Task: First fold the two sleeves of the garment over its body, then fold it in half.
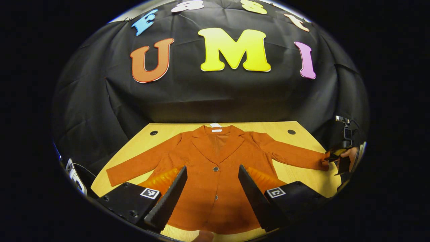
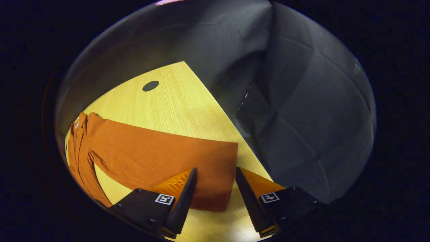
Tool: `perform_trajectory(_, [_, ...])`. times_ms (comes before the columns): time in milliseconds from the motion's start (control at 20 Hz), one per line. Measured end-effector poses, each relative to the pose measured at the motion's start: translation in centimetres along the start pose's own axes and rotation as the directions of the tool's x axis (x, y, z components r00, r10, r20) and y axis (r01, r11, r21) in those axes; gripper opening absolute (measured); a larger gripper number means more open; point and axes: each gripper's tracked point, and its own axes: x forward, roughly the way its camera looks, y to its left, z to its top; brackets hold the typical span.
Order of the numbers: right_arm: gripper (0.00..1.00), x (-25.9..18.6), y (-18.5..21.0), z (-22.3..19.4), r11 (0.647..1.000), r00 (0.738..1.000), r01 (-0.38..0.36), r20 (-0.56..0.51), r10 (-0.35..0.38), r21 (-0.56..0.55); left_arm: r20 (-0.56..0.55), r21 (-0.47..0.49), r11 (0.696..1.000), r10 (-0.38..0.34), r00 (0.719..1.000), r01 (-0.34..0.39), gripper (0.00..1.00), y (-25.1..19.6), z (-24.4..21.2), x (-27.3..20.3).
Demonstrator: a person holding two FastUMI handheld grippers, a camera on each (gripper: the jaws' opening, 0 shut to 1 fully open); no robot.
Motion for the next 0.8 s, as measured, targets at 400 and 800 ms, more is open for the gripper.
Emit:
perform_trajectory(400, [0.82, 0.1, 0.5, 0.9, 1.000, 0.968, 0.006, -0.250, 0.000, 0.025, -0.052, -0.025, 0.999, -0.027, 0.998, 0.026, 1.00, 1.7, -1.5, 1.5])
perform_trajectory(800, [0.60, 0.6, 0.7, 1.0, 0.999, 0.957, 0.008, -0.290, 0.005, 0.042, -0.068, 0.000, 0.998, -0.057, 0.996, 0.057, 0.99, 1.8, -2.1, 2.0])
